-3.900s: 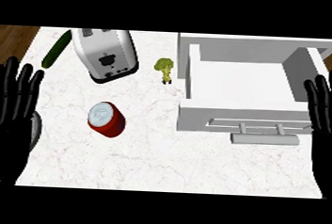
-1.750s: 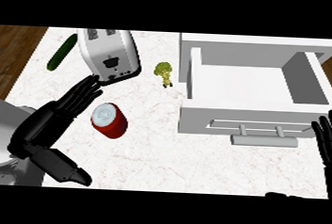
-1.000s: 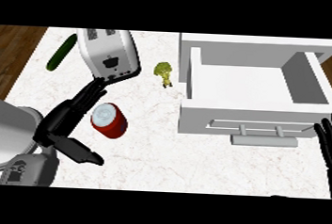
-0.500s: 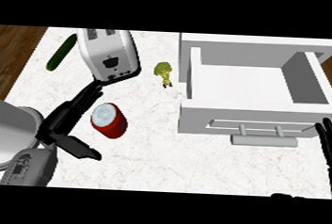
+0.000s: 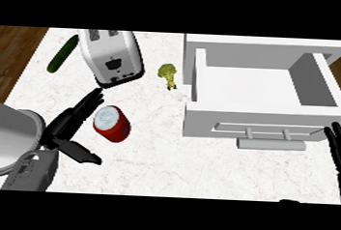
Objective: Pick up the can, place it into the drawer and close the drawer
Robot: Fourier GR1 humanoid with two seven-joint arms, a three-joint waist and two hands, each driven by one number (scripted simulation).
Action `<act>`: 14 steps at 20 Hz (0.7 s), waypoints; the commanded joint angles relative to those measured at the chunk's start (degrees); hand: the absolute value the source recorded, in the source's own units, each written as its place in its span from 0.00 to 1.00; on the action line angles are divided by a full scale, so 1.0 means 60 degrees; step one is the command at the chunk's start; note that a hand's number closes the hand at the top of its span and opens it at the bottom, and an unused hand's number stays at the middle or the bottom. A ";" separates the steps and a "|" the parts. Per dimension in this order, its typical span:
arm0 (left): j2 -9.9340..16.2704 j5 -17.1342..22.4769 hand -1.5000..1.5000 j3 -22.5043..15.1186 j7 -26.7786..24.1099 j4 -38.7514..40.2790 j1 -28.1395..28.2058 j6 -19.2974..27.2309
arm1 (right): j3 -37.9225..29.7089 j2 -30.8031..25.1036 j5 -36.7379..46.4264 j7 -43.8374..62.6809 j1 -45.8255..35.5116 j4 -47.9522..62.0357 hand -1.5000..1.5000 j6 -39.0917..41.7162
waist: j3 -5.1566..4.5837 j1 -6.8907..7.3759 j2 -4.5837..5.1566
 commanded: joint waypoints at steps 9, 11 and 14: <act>0.0158 -0.0686 0.00 0.0200 -0.1813 0.2941 -0.0751 0.0310 | -0.0436 -0.0166 -0.0400 0.0390 -0.0083 -0.0316 0.00 0.0277 | -0.0001 -0.0012 0.0004; 0.0207 -0.0579 0.00 0.0336 -0.1452 0.3224 -0.1129 0.0261 | -0.0291 0.0070 -0.0307 0.0389 0.0133 -0.0615 0.00 0.0195 | -0.0001 -0.0021 0.0002; 0.0573 -0.0639 0.00 0.0329 -0.1808 0.3173 -0.1060 -0.0036 | -0.0052 0.0326 0.0003 0.0337 0.0247 -0.0662 0.00 0.0111 | 0.0001 0.0000 -0.0003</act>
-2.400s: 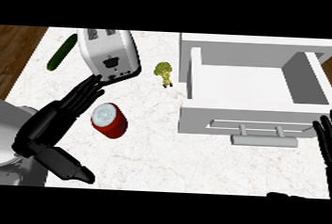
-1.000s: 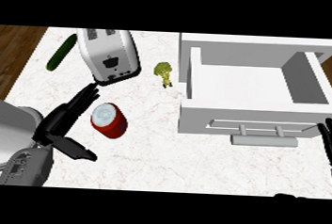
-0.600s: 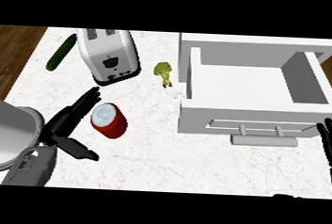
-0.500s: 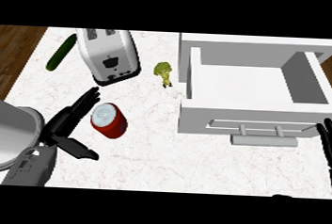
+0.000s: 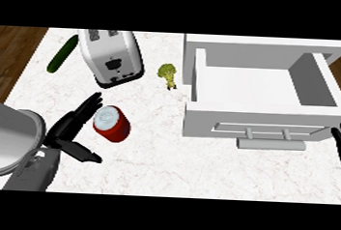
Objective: Pick up the can, place it into the drawer and close the drawer
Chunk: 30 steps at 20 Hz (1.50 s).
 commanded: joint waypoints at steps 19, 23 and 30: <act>-0.0590 -0.0304 0.00 0.0115 -0.0683 0.2580 -0.1704 0.0558 | -0.0327 -0.0021 -0.0148 0.0137 -0.0215 0.0110 0.00 0.0292 | 0.0002 -0.0017 0.0008; -0.0655 -0.0514 0.00 0.0003 -0.1057 0.2997 -0.1955 0.0563 | -0.0342 0.0093 -0.0441 0.0581 0.0249 -0.0710 0.00 0.0405 | 0.0000 -0.0044 0.0010; -0.1148 -0.0540 0.00 -0.0047 -0.0947 0.3045 -0.2388 0.0786 | -0.0257 0.0131 -0.0277 0.0594 -0.0234 -0.0394 0.00 0.0230 | 0.0001 -0.0029 0.0011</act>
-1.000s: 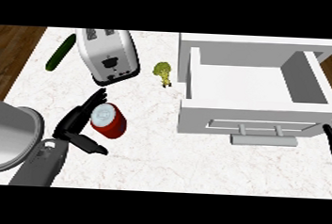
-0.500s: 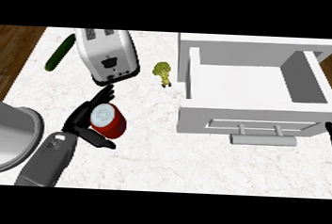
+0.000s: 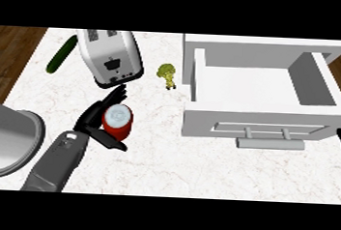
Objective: Pick up the can, place it into the drawer and close the drawer
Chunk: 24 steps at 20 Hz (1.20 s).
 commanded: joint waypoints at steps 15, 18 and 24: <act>-0.0879 0.1144 1.00 0.0197 0.1618 -0.2561 0.0741 -0.0347 | 0.0124 0.0152 -0.0057 0.0064 0.0343 -0.0510 0.00 -0.0269 | -0.0003 0.0092 -0.0031; -0.0433 0.1708 1.00 0.1351 0.1505 -0.2657 0.1277 0.1140 | 0.0112 0.0029 -0.0193 0.0174 0.0579 -0.0692 0.00 -0.0206 | 0.0001 0.0276 -0.0078; -0.0693 0.2427 1.00 0.1894 0.2473 -0.4603 0.1792 0.2549 | -0.0295 -0.0010 -0.0501 -0.0400 0.0783 -0.0355 0.00 0.0031 | 0.0009 0.0185 -0.0071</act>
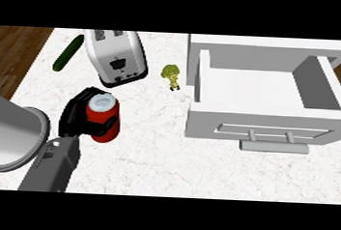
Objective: Pick up the can, place it into the drawer and close the drawer
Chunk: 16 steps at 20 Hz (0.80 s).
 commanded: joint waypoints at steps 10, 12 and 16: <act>-0.1076 0.0058 1.00 -0.2065 0.3909 -0.6093 0.0897 0.2063 | -0.0018 -0.0026 0.0031 -0.0378 0.0038 0.0289 0.00 0.0100 | -0.0003 -0.0133 0.0032; -0.0873 -0.0136 1.00 -0.1970 0.4495 -0.6282 0.0246 0.1984 | 0.0506 0.0125 0.0337 -0.0167 -0.0150 0.0040 0.00 -0.0563 | -0.0006 -0.0144 0.0046; -0.1082 0.0089 1.00 -0.3281 0.5046 -0.6116 -0.0292 0.3218 | -0.0498 -0.0405 -0.0804 0.0786 -0.0504 -0.0255 0.00 -0.0156 | -0.0010 -0.0210 0.0061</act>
